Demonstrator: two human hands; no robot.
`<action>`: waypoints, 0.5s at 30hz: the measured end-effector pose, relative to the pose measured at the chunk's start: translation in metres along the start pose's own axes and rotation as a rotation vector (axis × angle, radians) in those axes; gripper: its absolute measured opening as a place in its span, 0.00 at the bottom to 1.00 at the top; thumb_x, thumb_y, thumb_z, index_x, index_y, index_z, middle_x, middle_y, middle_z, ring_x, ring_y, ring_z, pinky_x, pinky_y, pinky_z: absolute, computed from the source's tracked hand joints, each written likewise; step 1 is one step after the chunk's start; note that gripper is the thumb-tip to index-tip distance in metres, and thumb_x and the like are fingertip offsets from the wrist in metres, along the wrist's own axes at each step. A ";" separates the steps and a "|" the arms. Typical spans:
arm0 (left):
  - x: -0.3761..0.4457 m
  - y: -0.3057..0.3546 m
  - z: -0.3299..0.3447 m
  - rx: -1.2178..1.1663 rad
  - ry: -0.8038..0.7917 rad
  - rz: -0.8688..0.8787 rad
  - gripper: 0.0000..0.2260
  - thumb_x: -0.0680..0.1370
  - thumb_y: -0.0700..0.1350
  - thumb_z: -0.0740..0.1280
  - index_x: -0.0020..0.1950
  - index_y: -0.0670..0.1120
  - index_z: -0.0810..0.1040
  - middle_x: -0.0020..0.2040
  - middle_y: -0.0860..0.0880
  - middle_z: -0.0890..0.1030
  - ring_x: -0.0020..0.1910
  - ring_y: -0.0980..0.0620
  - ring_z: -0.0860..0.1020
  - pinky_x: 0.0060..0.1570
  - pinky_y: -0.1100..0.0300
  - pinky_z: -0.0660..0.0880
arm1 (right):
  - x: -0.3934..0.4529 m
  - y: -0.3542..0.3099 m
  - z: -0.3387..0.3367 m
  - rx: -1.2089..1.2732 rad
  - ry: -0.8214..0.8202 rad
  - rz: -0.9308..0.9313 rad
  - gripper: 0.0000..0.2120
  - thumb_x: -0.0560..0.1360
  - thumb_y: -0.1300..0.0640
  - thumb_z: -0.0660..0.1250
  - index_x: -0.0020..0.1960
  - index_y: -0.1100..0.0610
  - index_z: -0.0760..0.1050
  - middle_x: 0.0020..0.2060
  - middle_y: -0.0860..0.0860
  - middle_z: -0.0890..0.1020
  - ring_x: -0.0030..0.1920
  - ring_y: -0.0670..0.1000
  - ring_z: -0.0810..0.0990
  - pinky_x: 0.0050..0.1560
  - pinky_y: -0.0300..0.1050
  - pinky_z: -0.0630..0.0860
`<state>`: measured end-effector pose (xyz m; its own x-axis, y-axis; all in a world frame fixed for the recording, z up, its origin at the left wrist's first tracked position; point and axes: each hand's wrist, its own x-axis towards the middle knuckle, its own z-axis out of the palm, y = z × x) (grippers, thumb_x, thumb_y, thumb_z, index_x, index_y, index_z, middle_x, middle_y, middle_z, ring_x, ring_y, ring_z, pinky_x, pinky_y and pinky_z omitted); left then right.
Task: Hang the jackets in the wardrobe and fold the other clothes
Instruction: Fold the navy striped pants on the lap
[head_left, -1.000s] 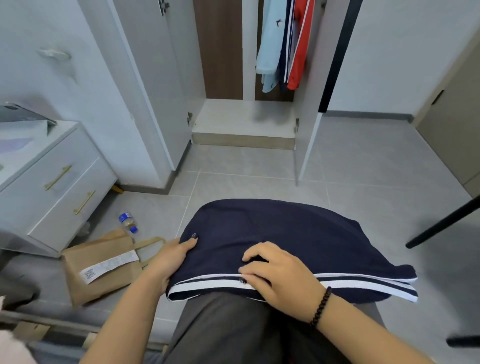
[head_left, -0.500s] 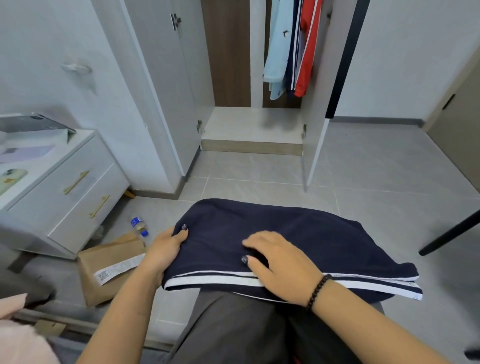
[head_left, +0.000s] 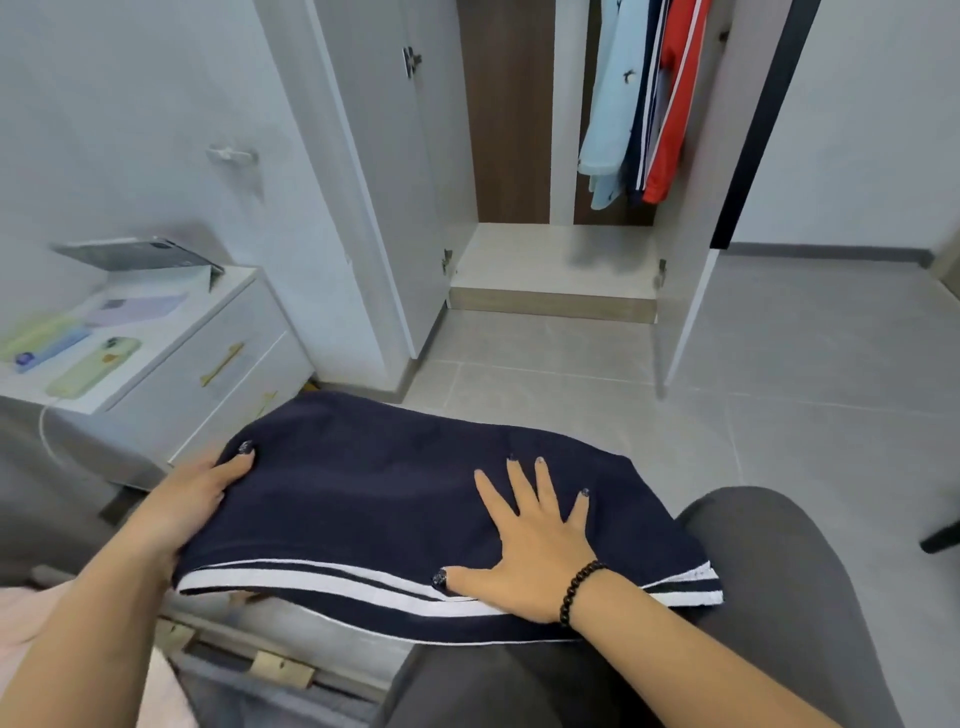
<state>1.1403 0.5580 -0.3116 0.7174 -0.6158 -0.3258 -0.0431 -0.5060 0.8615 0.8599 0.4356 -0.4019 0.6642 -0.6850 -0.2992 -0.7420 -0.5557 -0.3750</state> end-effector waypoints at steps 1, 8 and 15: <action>-0.002 0.002 0.001 -0.009 -0.008 -0.010 0.06 0.80 0.47 0.65 0.51 0.49 0.81 0.40 0.48 0.86 0.38 0.47 0.83 0.38 0.54 0.74 | 0.001 0.000 0.002 0.008 0.014 0.003 0.55 0.57 0.18 0.50 0.75 0.38 0.33 0.75 0.46 0.32 0.72 0.53 0.24 0.67 0.70 0.29; -0.012 0.054 0.028 -0.155 -0.168 -0.036 0.08 0.75 0.45 0.68 0.48 0.42 0.83 0.40 0.41 0.85 0.32 0.46 0.84 0.25 0.60 0.77 | 0.001 0.016 -0.016 0.291 -0.016 0.001 0.57 0.60 0.29 0.69 0.77 0.43 0.41 0.77 0.46 0.39 0.75 0.49 0.31 0.73 0.61 0.35; -0.046 0.127 0.128 0.003 -0.534 0.257 0.11 0.71 0.42 0.67 0.52 0.41 0.80 0.42 0.43 0.84 0.39 0.48 0.81 0.36 0.59 0.77 | -0.012 0.058 -0.048 1.397 0.186 0.265 0.09 0.79 0.55 0.63 0.57 0.51 0.78 0.58 0.50 0.81 0.62 0.47 0.76 0.56 0.34 0.72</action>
<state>1.0127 0.4444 -0.2374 0.2344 -0.9371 -0.2586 -0.1714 -0.3017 0.9379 0.8041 0.3888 -0.3776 0.4204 -0.8045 -0.4196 -0.0716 0.4316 -0.8992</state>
